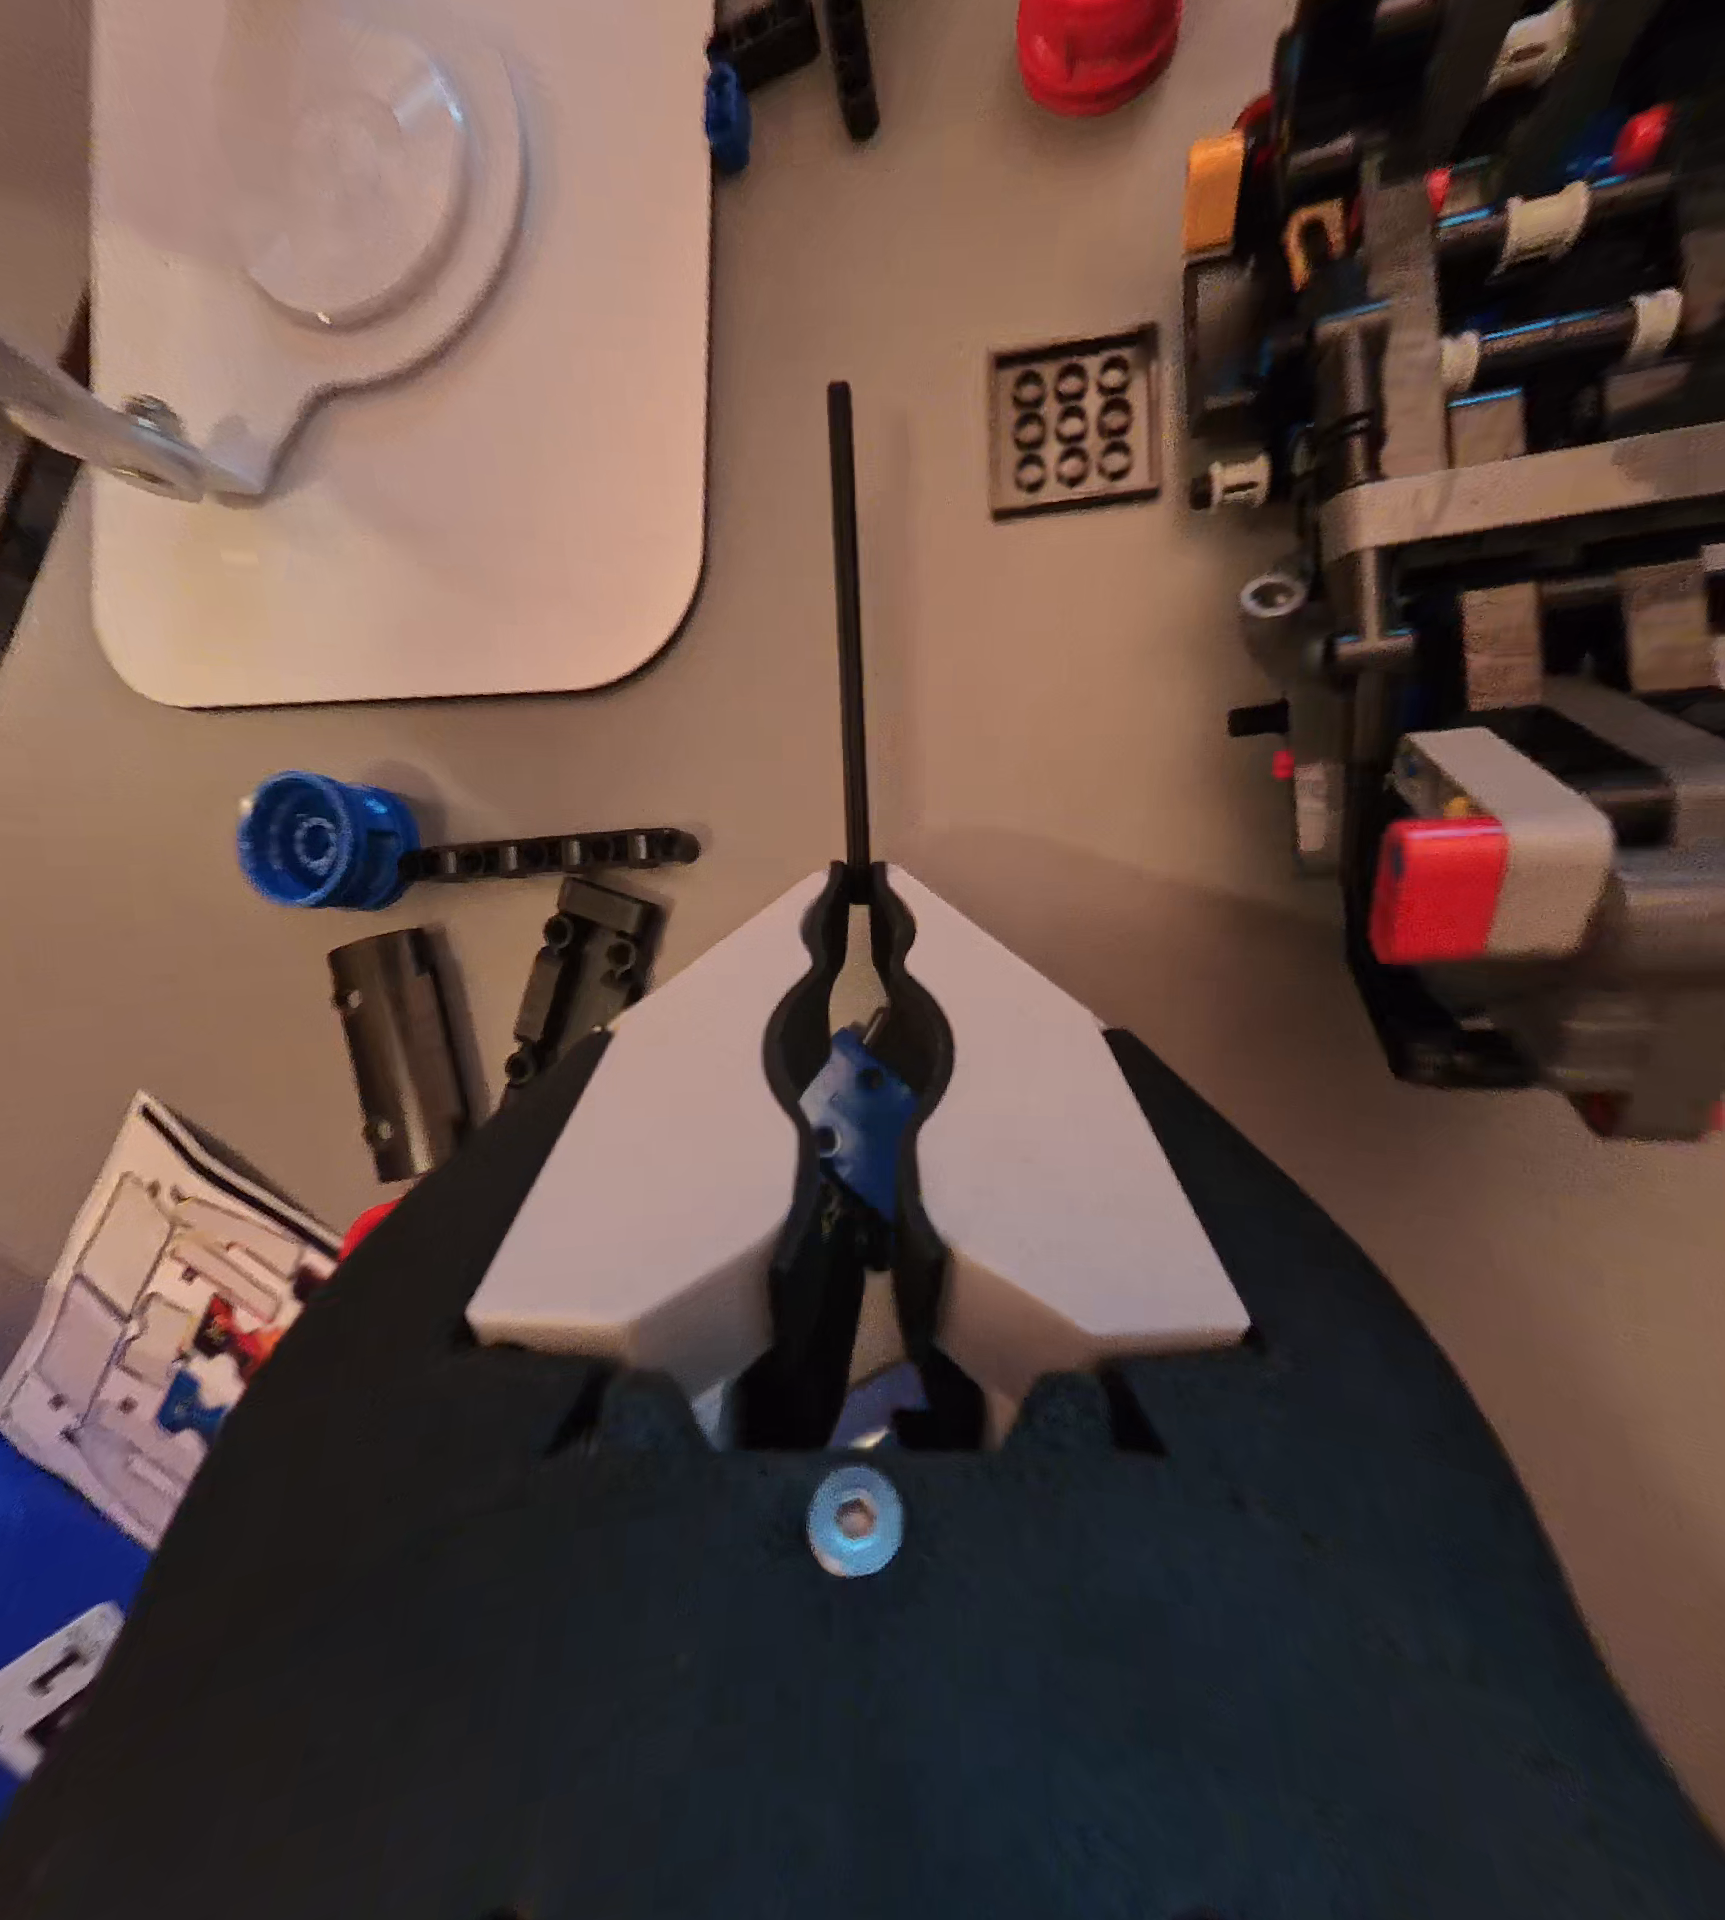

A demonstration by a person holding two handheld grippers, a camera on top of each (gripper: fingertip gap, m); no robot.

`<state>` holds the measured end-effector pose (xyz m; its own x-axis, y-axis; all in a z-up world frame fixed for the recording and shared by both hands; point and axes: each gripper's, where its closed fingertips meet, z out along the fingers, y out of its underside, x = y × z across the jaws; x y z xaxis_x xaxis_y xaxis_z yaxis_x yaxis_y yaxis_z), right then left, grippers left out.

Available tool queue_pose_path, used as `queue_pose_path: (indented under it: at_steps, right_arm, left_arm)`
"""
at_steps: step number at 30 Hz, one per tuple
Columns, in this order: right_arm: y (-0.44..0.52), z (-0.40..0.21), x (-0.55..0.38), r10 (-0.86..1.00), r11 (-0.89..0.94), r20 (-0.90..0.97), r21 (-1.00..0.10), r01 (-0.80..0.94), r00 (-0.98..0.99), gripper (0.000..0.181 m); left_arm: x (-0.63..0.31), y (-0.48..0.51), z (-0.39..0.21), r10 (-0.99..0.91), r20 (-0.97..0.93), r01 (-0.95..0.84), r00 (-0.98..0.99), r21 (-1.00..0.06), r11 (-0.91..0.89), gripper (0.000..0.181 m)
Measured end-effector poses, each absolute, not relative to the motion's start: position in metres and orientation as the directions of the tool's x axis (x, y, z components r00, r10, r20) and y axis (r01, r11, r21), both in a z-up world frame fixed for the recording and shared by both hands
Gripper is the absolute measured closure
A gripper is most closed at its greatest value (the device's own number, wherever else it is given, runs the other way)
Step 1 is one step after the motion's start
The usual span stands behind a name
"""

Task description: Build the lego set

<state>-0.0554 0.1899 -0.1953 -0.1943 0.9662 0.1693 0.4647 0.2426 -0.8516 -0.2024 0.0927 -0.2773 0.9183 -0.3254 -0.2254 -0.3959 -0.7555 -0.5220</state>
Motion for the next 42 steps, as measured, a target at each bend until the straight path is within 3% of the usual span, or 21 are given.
queue_pose_path:
  at_steps: [1,7,11,17,23,25,33,37,42]
  right_arm:
    - [0.189,-0.194,-0.055,0.965,0.245,0.170,-0.854,0.459,-0.198,0.150]
    - [0.177,-0.177,-0.058,0.945,0.315,0.249,-0.866,0.389,-0.211,0.149]
    - [0.154,-0.152,-0.063,0.898,0.434,0.379,-0.847,0.307,-0.223,0.151]
    - [0.112,-0.143,-0.072,0.763,0.644,0.588,-0.726,0.240,-0.267,0.151]
    - [0.085,-0.166,-0.070,0.721,0.687,0.581,-0.669,0.284,-0.376,0.156]
    - [0.077,-0.171,-0.066,0.723,0.680,0.552,-0.675,0.287,-0.416,0.179]
    - [0.063,-0.177,-0.052,0.785,0.595,0.437,-0.731,0.335,-0.439,0.181]
    - [0.061,-0.181,-0.045,0.844,0.500,0.341,-0.779,0.379,-0.414,0.181]
    - [0.067,-0.195,-0.032,0.880,0.455,0.305,-0.765,0.456,-0.365,0.181]
  left_arm:
    - [-0.202,0.092,-0.271,-0.331,-0.240,-0.409,0.913,-0.534,-0.740,0.179]
    - [-0.192,0.082,-0.222,-0.376,-0.389,-0.541,0.841,-0.584,-0.605,0.180]
    - [-0.187,0.069,-0.192,-0.393,-0.548,-0.664,0.738,-0.485,-0.569,0.179]
    - [-0.139,0.051,-0.165,-0.545,-0.614,-0.818,0.570,-0.368,-0.441,0.179]
    - [-0.100,0.043,-0.159,-0.613,-0.672,-0.909,0.415,-0.286,-0.302,0.180]
    - [-0.094,0.041,-0.157,-0.619,-0.671,-0.913,0.408,-0.301,-0.275,0.179]
    - [-0.087,0.038,-0.162,-0.629,-0.645,-0.896,0.435,-0.381,-0.228,0.179]
    - [-0.084,0.038,-0.163,-0.621,-0.607,-0.855,0.495,-0.469,-0.223,0.178]
    - [-0.104,0.029,-0.180,-0.630,-0.470,-0.755,0.619,-0.576,-0.313,0.137]
